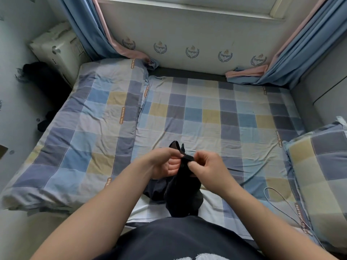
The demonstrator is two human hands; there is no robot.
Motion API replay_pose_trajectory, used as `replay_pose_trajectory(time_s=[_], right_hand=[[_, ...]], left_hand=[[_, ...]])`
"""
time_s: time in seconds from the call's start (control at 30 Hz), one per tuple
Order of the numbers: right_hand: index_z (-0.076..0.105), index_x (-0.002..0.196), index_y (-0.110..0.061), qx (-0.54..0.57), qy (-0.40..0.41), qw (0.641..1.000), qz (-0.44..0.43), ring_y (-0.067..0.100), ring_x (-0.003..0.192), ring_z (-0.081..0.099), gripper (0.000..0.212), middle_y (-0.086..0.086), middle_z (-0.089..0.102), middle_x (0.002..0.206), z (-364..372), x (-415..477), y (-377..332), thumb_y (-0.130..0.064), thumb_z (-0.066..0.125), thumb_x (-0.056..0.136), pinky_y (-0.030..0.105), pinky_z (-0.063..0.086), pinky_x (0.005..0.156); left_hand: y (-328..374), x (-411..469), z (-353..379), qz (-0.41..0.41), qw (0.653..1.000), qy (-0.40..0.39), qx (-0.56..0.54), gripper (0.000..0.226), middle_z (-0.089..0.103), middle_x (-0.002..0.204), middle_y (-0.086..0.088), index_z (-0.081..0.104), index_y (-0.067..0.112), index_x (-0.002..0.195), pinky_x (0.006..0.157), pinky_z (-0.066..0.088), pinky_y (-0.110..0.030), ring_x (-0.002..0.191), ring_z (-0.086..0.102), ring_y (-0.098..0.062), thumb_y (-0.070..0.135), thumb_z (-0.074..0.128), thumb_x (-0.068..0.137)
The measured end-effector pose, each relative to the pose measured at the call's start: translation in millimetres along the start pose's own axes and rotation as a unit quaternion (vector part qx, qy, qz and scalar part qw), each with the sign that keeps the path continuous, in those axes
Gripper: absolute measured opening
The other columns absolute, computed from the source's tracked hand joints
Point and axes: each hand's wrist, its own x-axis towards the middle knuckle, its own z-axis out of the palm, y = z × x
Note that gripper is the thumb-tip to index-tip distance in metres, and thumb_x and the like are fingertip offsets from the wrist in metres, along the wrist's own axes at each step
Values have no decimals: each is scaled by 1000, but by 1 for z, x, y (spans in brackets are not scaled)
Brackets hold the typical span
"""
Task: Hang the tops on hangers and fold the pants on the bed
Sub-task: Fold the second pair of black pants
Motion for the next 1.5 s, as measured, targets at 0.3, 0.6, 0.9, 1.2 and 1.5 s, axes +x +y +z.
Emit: replay_pose_trajectory(time_s=[0.3,0.6,0.9,1.2,1.5], right_hand=[[54,60,-28,83,12,996,17,9,55,42,29,-13,47,54,8,-13,21,-19,63,86,33,36,57],[50,65,-20,15,43,999,-5,7,56,42,27,-14,47,55,18,-12,23,-19,65,88,30,38,58],[69,78,-15,70,-171,963,194,16,81,73,14,-2,78,91,24,-13,28,-17,60,89,31,53,72],[43,144,-37,-60,3,993,-103,10,133,40,65,-10,46,144,-7,48,5,-17,70,89,35,33,112],[52,89,-30,-284,-89,951,-83,32,96,62,16,-4,60,87,24,93,13,-21,64,84,36,44,77]], left_hand=[[-20,11,-6,-51,981,94,163,20,54,55,11,58,25,81,65,51,-27,47,58,-9,43,58,91],[-29,20,-10,-85,991,36,97,12,65,63,-2,57,13,90,58,55,-28,53,65,-14,16,46,95],[-15,15,-15,263,928,215,155,37,62,84,-10,71,12,97,69,44,-32,79,56,-24,-3,38,92],[31,-60,-39,389,661,136,628,38,57,92,17,75,23,108,88,48,-32,92,58,-16,1,46,99],[37,-80,-55,453,638,183,595,21,63,98,6,69,23,108,83,49,-32,91,61,-17,10,58,98]])
